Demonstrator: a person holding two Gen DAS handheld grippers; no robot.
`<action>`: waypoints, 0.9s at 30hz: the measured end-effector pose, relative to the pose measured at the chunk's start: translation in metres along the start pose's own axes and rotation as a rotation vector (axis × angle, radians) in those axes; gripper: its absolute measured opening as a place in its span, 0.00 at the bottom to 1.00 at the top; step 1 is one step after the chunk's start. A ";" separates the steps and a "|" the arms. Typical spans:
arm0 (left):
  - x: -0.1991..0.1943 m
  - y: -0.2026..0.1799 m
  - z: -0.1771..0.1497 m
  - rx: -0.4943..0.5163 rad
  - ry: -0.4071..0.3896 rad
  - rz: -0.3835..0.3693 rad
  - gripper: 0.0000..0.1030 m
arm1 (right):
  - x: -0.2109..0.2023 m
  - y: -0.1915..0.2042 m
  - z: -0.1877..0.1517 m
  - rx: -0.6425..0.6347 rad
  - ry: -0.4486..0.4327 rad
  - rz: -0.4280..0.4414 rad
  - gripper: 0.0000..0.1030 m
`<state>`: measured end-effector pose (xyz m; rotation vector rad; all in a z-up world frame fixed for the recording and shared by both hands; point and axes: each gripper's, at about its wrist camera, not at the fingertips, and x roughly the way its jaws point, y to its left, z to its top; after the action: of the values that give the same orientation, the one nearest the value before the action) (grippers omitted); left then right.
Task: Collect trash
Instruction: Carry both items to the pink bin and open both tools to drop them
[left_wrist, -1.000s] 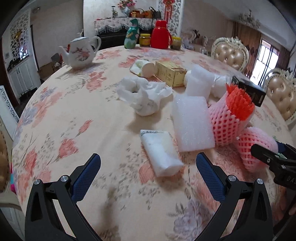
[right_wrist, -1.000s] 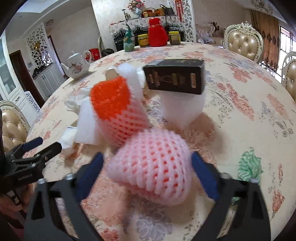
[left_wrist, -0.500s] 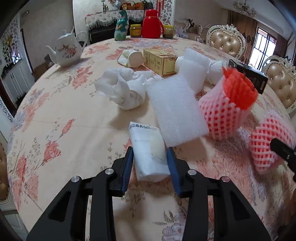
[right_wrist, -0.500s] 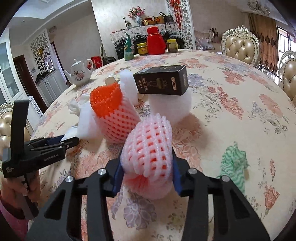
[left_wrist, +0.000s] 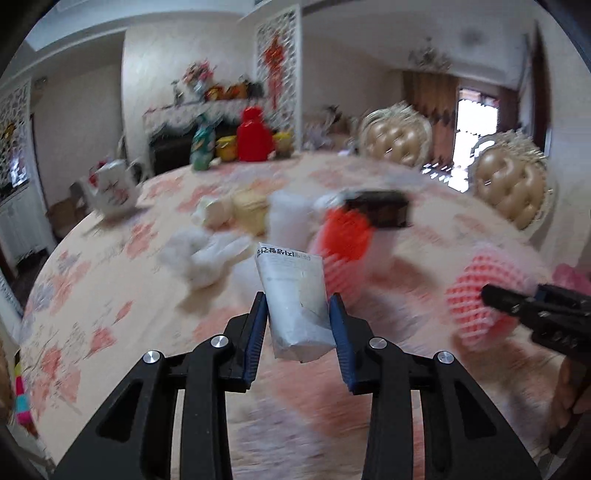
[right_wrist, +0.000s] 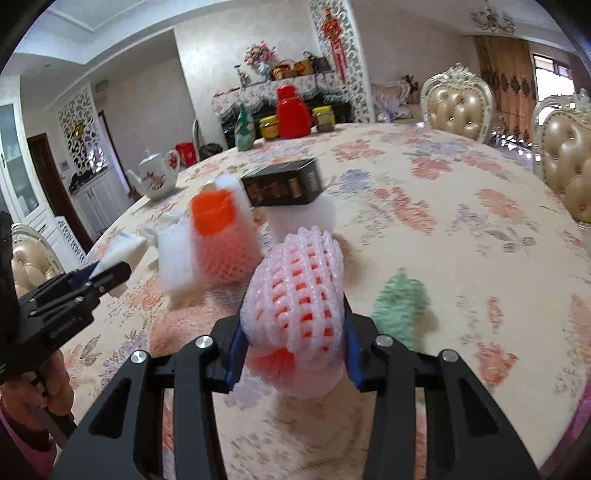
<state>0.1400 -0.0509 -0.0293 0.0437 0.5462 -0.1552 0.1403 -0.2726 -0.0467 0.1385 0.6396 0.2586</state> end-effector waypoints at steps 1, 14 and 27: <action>-0.002 -0.009 0.002 0.008 -0.013 -0.021 0.34 | -0.008 -0.007 -0.001 0.007 -0.019 -0.016 0.41; 0.011 -0.189 0.030 0.186 -0.080 -0.398 0.34 | -0.117 -0.133 -0.025 0.176 -0.181 -0.330 0.41; 0.017 -0.367 0.032 0.347 -0.101 -0.745 0.34 | -0.205 -0.239 -0.061 0.298 -0.265 -0.613 0.43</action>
<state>0.1125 -0.4187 -0.0104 0.1685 0.4081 -0.9732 -0.0083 -0.5564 -0.0274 0.2497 0.4268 -0.4432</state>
